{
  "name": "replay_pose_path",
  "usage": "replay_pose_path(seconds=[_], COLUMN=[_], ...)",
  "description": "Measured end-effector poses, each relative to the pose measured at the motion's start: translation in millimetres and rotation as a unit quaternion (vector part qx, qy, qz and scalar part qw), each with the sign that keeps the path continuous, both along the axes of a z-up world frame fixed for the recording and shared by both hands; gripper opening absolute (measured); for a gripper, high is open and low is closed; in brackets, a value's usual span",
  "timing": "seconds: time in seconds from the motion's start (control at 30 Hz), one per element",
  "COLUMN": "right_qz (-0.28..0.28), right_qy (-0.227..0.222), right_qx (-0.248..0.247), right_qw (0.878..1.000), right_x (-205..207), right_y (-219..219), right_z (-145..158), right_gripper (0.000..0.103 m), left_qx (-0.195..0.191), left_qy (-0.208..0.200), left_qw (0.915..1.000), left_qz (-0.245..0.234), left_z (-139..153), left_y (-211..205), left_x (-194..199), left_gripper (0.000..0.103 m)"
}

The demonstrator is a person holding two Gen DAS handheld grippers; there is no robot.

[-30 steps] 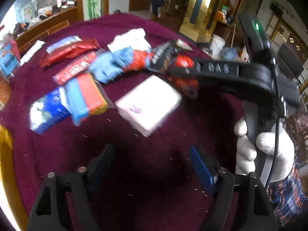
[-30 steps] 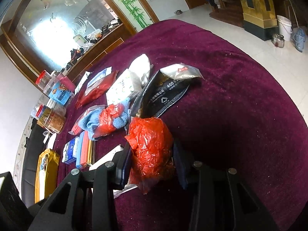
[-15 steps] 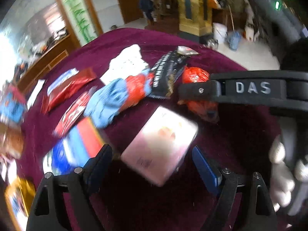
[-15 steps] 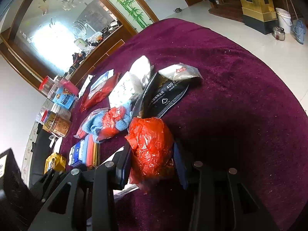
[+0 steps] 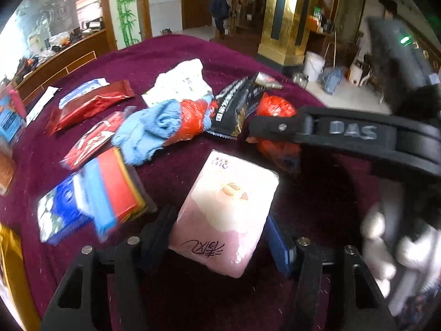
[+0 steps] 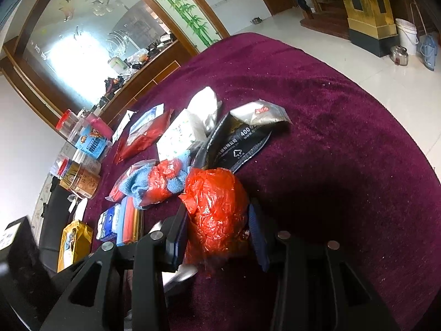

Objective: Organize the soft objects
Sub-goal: 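Release the pink pack in the tray with the left tool while the right tool carries the red bag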

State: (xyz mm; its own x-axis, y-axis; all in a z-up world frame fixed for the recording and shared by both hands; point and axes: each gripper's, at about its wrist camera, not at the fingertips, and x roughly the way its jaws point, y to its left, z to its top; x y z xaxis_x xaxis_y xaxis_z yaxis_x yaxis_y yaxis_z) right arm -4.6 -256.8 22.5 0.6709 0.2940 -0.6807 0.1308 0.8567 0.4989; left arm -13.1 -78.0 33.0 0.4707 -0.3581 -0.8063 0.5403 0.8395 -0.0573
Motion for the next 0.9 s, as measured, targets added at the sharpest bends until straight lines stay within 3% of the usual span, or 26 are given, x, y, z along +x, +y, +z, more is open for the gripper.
replay_pose_path(seconds=[0.13,0.27,0.47,0.7,0.9], right_qz=[0.011,0.019,0.022,0.026,0.075], right_qy=[-0.013,-0.019,-0.016,-0.005,-0.018], right_qx=[-0.018,-0.031,-0.043,-0.053,-0.058], right_qw=[1.000,0.999,0.999,0.998,0.995], right_x=[-0.1,-0.6,-2.5,-13.5,-39.4], right_y=[6.9,12.2,15.0,22.5,65.2], right_z=[3.7,4.3,1.9,2.7,24.0], right_gripper=[0.039,0.038,0.038,0.038,0.038], left_qx=[-0.063,-0.101,-0.119,-0.134,-0.140], left_qy=[0.002,-0.004,-0.030,-0.037,-0.021], left_qw=[0.9976,0.9925,0.9816,0.9548,0.9323], left_qz=[0.029,0.068,0.147,0.263,0.333], left_z=[23.9,44.7,68.0,76.7,57.3], left_y=[35.5,87.4,182.1,307.3,378.6], left_x=[-17.5,-41.4,-71.2,-92.4,-98.1], left_gripper=[0.066,0.066,0.067,0.067,0.067])
